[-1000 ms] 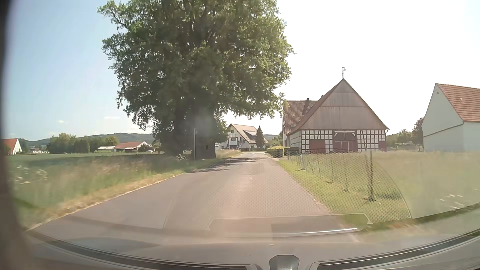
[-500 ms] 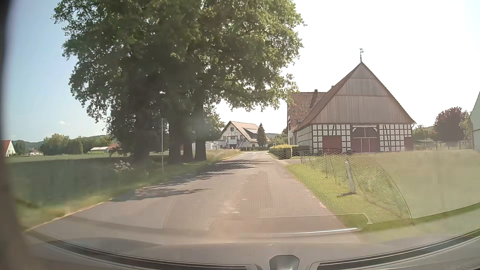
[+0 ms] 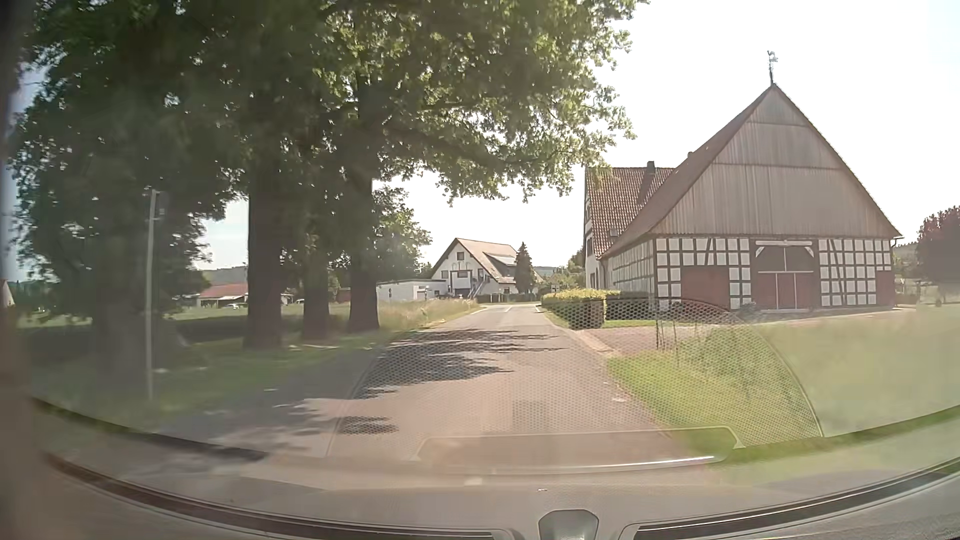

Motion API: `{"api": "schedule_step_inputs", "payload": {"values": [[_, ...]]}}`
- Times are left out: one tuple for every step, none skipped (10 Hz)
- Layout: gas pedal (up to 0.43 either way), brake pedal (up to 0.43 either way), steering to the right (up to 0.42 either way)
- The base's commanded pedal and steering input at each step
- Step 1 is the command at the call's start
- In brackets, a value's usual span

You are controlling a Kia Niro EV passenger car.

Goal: Follow the waypoints while adhering to traffic rules and regulations

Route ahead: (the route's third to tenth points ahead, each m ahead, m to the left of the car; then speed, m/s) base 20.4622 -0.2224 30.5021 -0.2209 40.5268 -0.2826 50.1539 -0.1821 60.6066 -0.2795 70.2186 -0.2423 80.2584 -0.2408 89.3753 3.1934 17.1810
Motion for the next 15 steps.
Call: {"api": "schedule_step_inputs", "payload": {"values": [[0.000, 0.037, 0.004], [0.000, 0.024, 0.004], [0.000, 0.024, 0.004], [0.000, 0.024, 0.004], [0.000, 0.024, 0.004], [0.000, 0.018, 0.002], [0.000, 0.024, 0.000], [0.000, 0.018, 0.000], [0.000, 0.018, 0.000], [0.000, 0.030, 0.000], [0.000, 0.030, 0.000], [0.000, 0.030, 0.000], [0.000, 0.030, 0.001], [0.000, 0.030, 0.002], [0.000, 0.024, 0.003]]}}
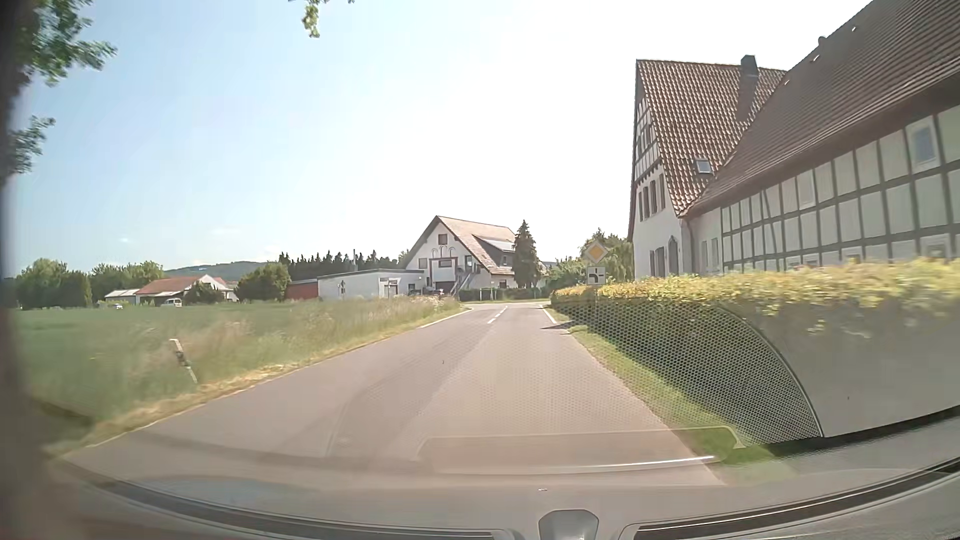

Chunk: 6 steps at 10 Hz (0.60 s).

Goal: Follow the waypoints while adhering to traffic rules and regulations

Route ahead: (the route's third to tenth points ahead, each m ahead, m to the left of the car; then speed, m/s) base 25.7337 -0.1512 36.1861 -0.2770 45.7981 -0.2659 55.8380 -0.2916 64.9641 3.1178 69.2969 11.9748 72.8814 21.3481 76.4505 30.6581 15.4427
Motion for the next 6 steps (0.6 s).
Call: {"api": "schedule_step_inputs", "payload": {"values": [[0.000, 0.030, 0.004], [0.000, 0.030, 0.004], [0.000, 0.037, 0.004], [0.000, 0.055, 0.004], [0.000, 0.079, 0.004], [0.000, 0.098, 0.004]]}}
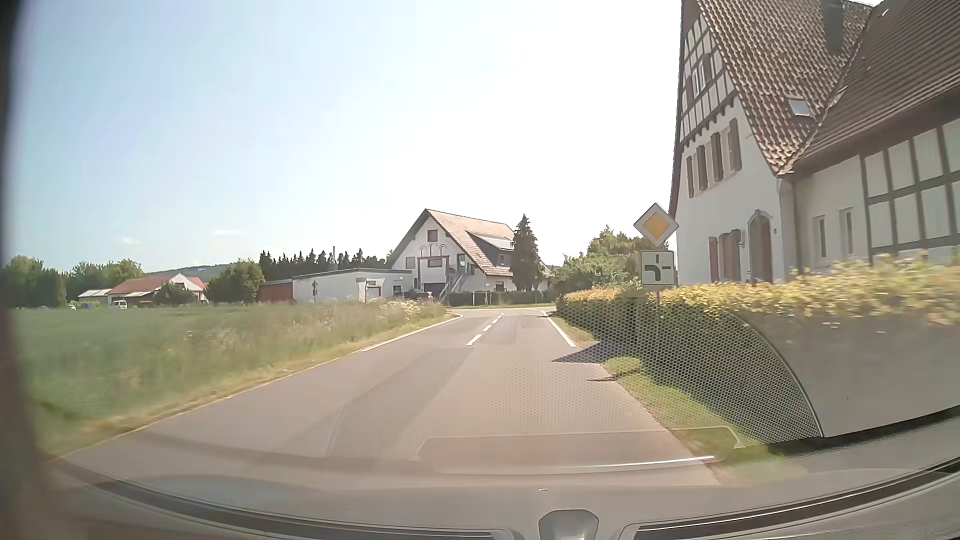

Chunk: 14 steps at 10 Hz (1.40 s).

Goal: Follow the waypoints while adhering to traffic rules and regulations

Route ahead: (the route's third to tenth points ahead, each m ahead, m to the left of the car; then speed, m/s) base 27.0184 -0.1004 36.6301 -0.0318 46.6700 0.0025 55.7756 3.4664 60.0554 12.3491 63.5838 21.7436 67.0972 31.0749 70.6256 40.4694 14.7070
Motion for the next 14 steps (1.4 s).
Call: {"api": "schedule_step_inputs", "payload": {"values": [[0.000, 0.122, 0.005], [0.000, 0.146, 0.005], [0.000, 0.152, 0.005], [0.000, 0.165, 0.005], [0.000, 0.195, 0.005], [0.000, 0.201, 0.005], [0.000, 0.213, 0.005], [0.000, 0.226, 0.005], [0.000, 0.244, 0.004], [0.000, 0.250, 0.004], [0.000, 0.256, 0.004], [0.000, 0.256, 0.004], [0.000, 0.256, 0.005], [0.000, 0.262, 0.005]]}}
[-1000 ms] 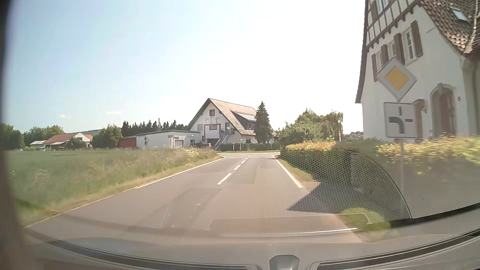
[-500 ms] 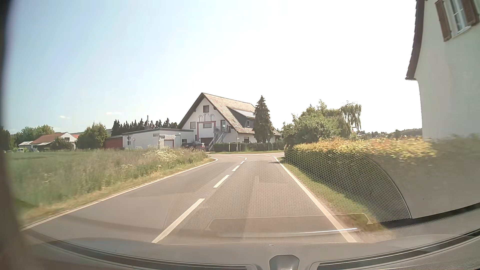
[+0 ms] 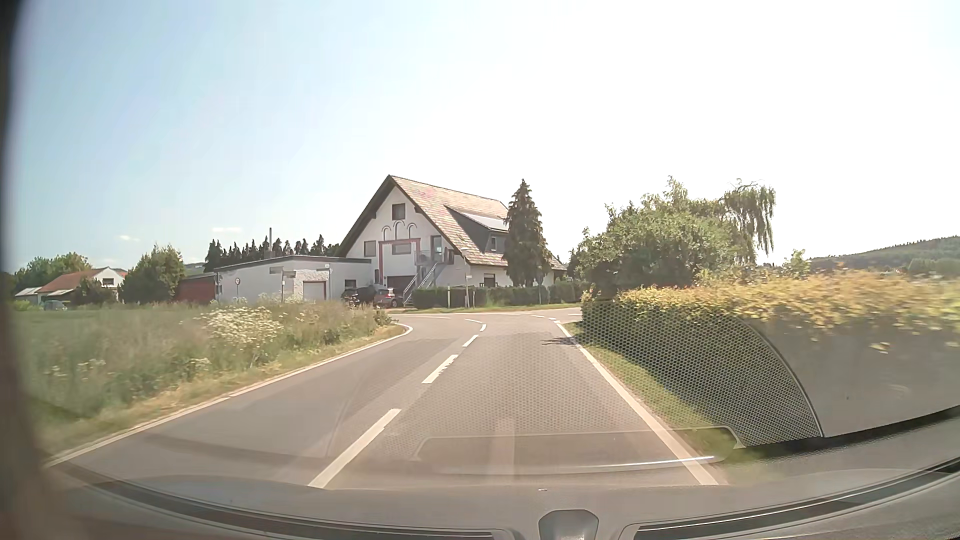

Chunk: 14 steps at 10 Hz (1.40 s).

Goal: Follow the waypoints while adhering to traffic rules and regulations

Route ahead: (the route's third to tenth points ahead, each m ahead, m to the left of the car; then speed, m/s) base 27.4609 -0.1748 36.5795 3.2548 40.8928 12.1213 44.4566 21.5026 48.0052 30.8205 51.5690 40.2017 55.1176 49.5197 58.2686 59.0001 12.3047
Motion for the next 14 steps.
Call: {"api": "schedule_step_inputs", "payload": {"values": [[0.000, 0.262, 0.006], [0.000, 0.262, 0.006], [0.000, 0.274, 0.007], [0.000, 0.274, 0.008], [0.000, 0.280, 0.008], [0.000, 0.287, 0.008], [0.000, 0.287, 0.008], [0.000, 0.287, 0.008], [0.000, 0.293, 0.008], [0.000, 0.293, 0.008], [0.000, 0.293, 0.008], [0.000, 0.293, 0.008], [0.000, 0.293, 0.008], [0.000, 0.299, 0.007]]}}
